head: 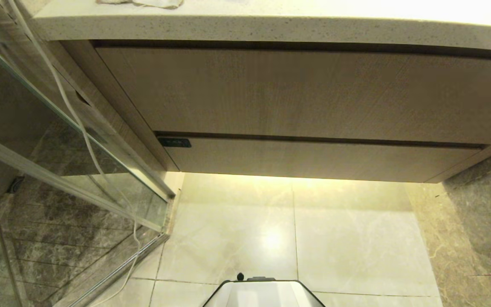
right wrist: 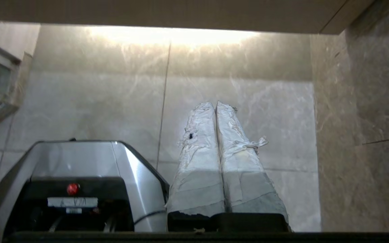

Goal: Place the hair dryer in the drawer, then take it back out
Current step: Pull open the drawer

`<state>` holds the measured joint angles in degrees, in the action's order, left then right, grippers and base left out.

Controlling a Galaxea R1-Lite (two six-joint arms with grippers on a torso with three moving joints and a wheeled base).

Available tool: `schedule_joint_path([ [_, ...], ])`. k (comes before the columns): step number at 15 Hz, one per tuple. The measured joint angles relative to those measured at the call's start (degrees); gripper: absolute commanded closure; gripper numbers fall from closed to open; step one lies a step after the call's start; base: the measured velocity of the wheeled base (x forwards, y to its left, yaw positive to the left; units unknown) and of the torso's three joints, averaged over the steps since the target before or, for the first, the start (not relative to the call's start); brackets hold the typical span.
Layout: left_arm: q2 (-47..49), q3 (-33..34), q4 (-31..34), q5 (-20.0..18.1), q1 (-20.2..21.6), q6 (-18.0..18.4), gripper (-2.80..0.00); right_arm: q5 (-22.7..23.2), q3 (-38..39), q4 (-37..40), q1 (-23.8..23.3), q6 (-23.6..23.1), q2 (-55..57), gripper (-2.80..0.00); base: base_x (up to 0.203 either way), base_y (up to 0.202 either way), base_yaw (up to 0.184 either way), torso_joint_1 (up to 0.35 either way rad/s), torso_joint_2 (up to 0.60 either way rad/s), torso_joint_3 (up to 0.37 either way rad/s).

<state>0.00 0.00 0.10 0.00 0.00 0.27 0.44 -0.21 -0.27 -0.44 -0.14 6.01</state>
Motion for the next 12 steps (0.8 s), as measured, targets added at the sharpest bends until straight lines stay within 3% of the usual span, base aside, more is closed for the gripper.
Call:
schedule_joint_path([
  [12, 0.0, 0.0, 0.0, 0.0, 0.0, 0.01, 0.0, -0.19, 0.21, -0.24, 0.26, 1.69, -6.22, 0.0, 0.0, 0.0, 0.0, 0.0, 0.0, 0.0],
])
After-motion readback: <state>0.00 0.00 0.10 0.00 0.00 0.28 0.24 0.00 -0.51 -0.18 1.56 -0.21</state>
